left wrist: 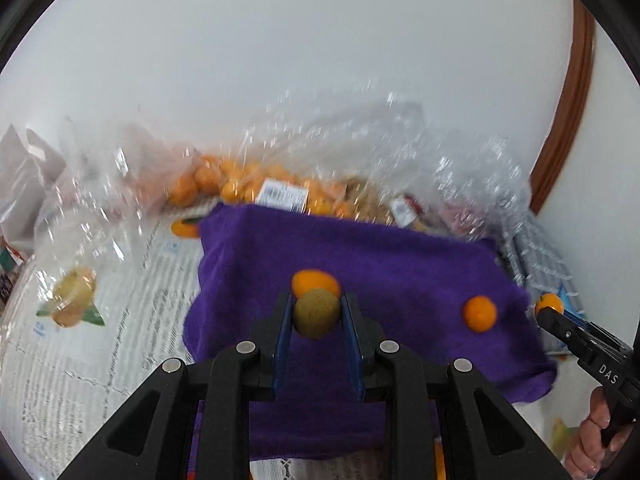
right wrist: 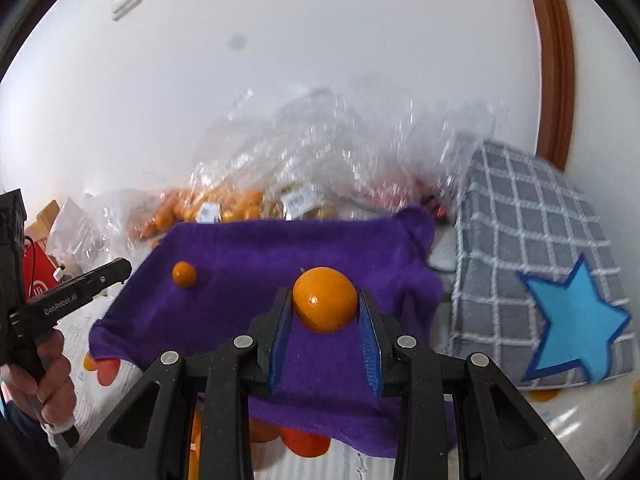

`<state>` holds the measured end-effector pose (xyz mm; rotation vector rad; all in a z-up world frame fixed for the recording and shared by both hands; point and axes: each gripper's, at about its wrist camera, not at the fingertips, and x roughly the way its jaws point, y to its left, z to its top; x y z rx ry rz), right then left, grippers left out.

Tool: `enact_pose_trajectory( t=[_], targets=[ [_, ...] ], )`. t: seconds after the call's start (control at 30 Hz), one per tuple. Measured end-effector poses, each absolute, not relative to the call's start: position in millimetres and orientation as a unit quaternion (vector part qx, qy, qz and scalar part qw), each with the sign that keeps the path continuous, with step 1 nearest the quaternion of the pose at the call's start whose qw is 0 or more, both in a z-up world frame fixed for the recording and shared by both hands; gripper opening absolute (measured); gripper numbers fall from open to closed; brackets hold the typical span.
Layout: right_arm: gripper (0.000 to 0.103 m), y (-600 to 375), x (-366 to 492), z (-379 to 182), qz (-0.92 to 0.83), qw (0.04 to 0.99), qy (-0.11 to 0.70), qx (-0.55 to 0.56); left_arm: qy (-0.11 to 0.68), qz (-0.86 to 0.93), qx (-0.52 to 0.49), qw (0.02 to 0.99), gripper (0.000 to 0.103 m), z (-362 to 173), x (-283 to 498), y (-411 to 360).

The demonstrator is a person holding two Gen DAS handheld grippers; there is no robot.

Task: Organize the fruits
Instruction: 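Place the orange on the towel with the right tool while the left places the yellow fruit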

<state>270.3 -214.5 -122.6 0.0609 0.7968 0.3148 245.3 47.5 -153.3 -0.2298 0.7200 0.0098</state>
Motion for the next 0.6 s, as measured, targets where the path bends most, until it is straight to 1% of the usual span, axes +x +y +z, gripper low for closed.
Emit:
enact_pose_trajectory(
  t=[0.13, 0.27, 0.6],
  targets=[
    [0.032, -217.4, 274.8, -150.1, 0.166, 0.892, 0.419, 0.044, 0.371, -0.002, -0.128, 0.92, 0.024, -175.4, 251.2, 47.3],
    [0.032, -214.5, 275.9, -165.5, 0.165, 0.887, 0.429, 0.038, 0.384, 0.005, -0.112, 0.916, 0.024, -189.8, 255.0, 44.2],
    [0.032, -204.4, 280.5, -179.3, 0.164, 0.884, 0.437, 0.01, 0.39, 0.007, -0.096, 0.916, 0.024, -194.7, 260.2, 38.4]
  ],
)
